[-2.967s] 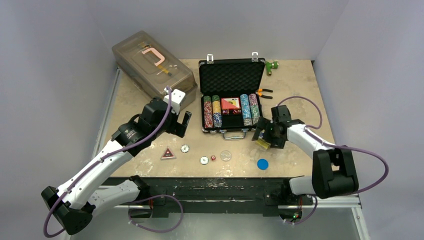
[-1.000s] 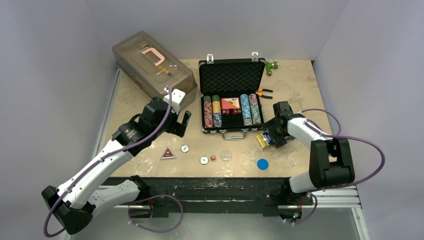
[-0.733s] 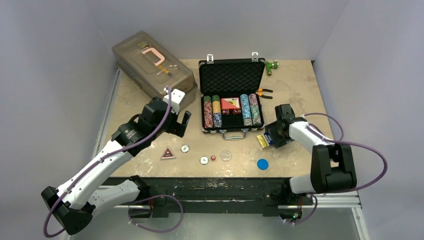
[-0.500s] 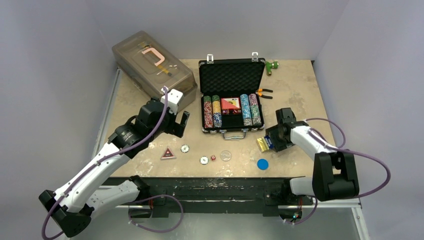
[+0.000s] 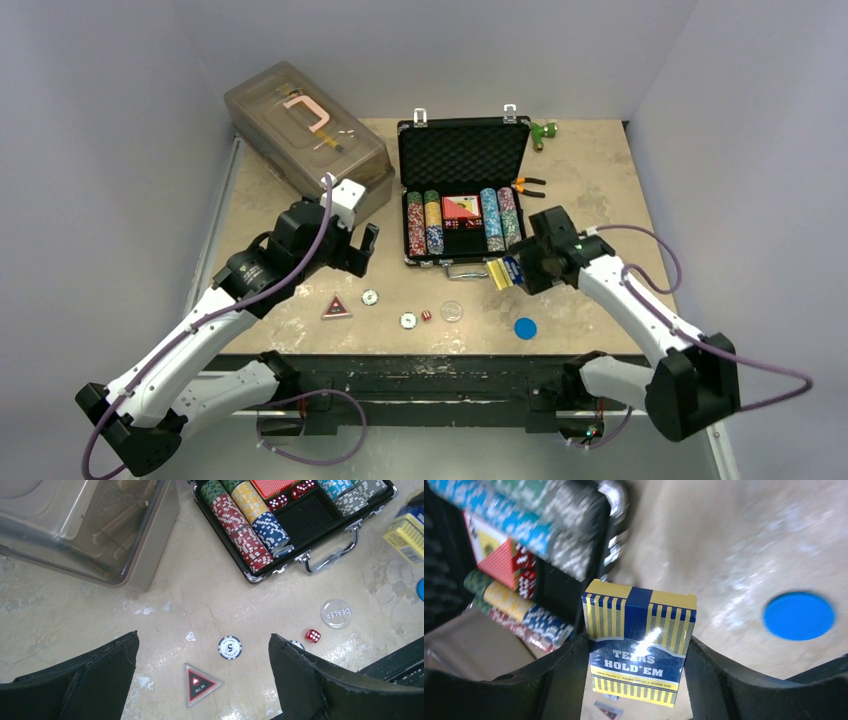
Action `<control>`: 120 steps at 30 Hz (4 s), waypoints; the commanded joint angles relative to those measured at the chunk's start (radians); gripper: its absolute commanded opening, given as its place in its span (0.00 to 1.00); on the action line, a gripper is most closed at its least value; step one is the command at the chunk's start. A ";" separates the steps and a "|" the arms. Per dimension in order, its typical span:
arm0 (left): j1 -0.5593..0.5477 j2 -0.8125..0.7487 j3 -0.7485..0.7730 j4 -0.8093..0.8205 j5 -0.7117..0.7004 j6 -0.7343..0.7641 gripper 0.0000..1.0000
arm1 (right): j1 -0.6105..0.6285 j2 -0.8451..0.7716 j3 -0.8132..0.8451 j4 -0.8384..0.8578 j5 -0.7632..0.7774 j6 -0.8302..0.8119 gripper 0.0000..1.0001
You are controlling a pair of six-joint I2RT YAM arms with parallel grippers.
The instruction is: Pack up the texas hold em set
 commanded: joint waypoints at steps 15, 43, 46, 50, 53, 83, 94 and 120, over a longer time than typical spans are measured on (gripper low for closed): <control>-0.019 -0.022 0.034 0.026 -0.002 -0.017 0.97 | 0.240 0.526 0.439 0.054 0.167 0.505 0.33; -0.020 -0.026 0.036 0.028 0.019 -0.018 0.97 | 0.244 0.832 0.787 -0.305 0.295 0.542 0.34; -0.019 -0.027 0.036 0.028 0.015 -0.017 0.97 | 0.245 0.853 0.792 -0.311 0.281 0.557 0.34; -0.019 -0.024 0.036 0.027 0.017 -0.018 0.97 | 0.249 0.873 0.800 -0.328 0.289 0.567 0.35; -0.019 -0.024 0.036 0.028 0.019 -0.018 0.97 | 0.256 0.888 0.814 -0.351 0.299 0.572 0.37; -0.021 0.001 0.034 0.025 0.020 -0.018 0.97 | 0.321 0.805 0.745 -0.119 0.202 0.364 0.83; -0.025 0.039 0.034 0.023 0.014 -0.014 0.97 | 0.309 0.446 0.458 0.078 0.210 -0.546 0.99; -0.027 0.035 -0.026 0.081 -0.065 0.034 0.97 | 0.116 0.632 0.430 0.435 -0.130 -1.243 0.38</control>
